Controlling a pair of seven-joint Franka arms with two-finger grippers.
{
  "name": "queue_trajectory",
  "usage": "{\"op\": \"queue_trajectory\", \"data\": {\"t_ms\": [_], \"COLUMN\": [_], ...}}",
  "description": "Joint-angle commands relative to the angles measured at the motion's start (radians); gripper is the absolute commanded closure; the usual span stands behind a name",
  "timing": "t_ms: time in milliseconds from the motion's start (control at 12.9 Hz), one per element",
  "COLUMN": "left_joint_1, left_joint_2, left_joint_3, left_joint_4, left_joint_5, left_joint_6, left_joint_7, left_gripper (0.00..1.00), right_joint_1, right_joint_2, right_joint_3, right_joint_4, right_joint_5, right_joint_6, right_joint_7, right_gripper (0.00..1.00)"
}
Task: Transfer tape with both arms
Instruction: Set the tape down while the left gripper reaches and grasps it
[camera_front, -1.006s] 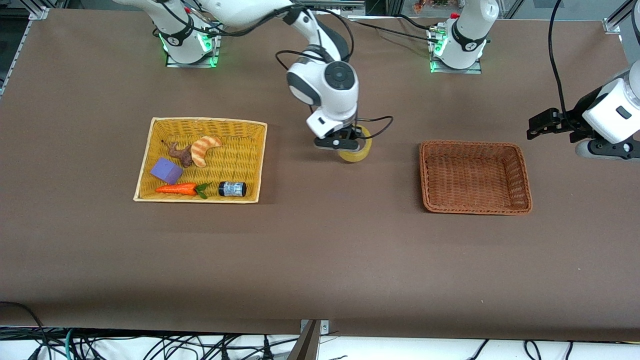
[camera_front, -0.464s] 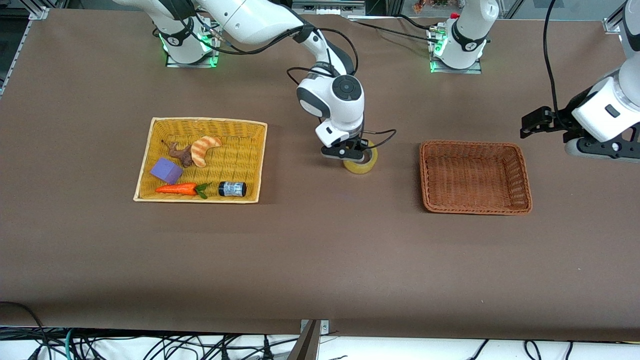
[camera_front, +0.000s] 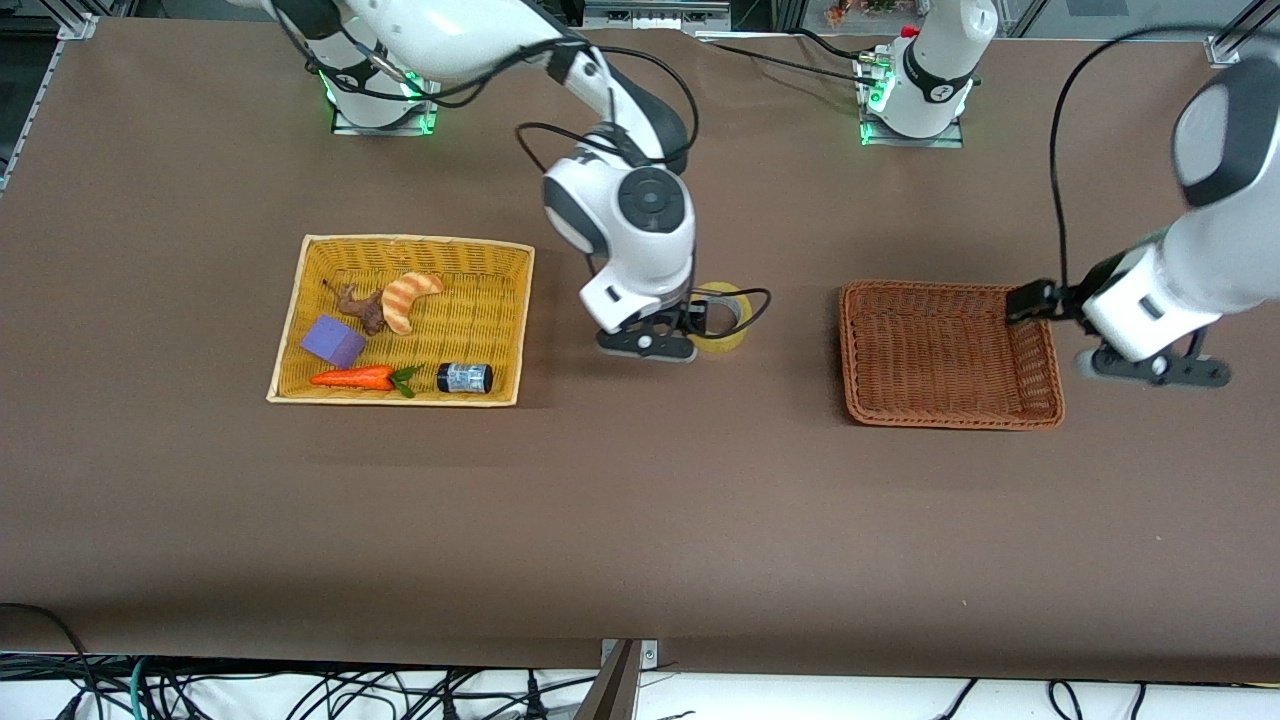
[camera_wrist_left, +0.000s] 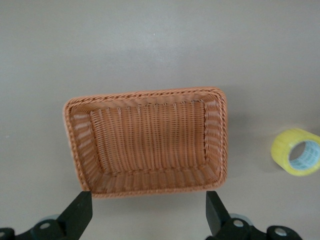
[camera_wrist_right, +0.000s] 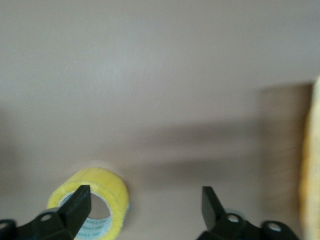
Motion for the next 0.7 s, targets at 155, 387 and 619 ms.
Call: {"op": "queue_trajectory", "data": {"t_ms": [155, 387, 619], "left_joint_1": [-0.002, -0.003, -0.005], "left_joint_2": [0.115, 0.135, 0.132], "left_joint_3": [-0.128, -0.255, -0.351], "left_joint_4": [-0.030, -0.152, -0.312], "left_joint_5": [0.010, 0.010, 0.019], "left_joint_6": [0.128, 0.306, 0.485], "left_joint_7": [-0.224, -0.375, -0.519], "left_gripper": [0.00, 0.00, 0.00], "right_joint_1": [-0.166, -0.185, -0.329], "right_joint_2": [-0.225, -0.528, -0.689], "right_joint_3": [-0.013, -0.152, -0.170], "right_joint_4": [-0.055, -0.352, -0.455], "right_joint_5": [0.062, 0.091, 0.103], "right_joint_6": [-0.254, -0.264, -0.351], "right_joint_7": [-0.342, -0.584, -0.744], "right_gripper": [0.00, 0.00, 0.00]}}
